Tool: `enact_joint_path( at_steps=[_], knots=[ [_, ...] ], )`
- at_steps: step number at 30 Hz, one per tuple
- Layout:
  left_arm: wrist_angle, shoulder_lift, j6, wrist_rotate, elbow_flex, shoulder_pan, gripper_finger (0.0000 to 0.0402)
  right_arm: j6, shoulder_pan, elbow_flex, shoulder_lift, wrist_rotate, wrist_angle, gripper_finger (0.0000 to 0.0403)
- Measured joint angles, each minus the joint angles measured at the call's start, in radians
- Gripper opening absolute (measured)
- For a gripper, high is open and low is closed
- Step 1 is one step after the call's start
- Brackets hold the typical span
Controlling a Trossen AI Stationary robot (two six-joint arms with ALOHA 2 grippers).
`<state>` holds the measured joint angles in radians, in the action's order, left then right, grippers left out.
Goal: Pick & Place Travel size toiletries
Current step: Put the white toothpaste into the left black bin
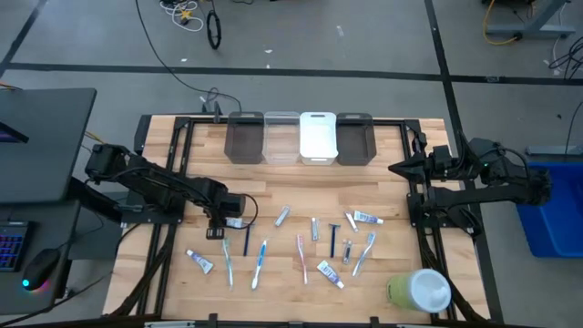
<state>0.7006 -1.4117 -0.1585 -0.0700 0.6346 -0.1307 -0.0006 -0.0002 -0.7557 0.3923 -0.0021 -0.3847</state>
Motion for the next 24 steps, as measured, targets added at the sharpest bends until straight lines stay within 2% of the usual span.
enact_joint_path(
  at_steps=[8,24],
  knots=[
    [-0.001,0.001,-0.002,0.0,0.004,0.0,0.0079,0.0,0.0,0.0,0.0,0.0,0.0,0.0013],
    [0.02,0.059,0.018,0.033,0.138,0.0,0.0085,0.0,0.0,0.0,0.0,0.0,0.0,0.0014]
  ],
)
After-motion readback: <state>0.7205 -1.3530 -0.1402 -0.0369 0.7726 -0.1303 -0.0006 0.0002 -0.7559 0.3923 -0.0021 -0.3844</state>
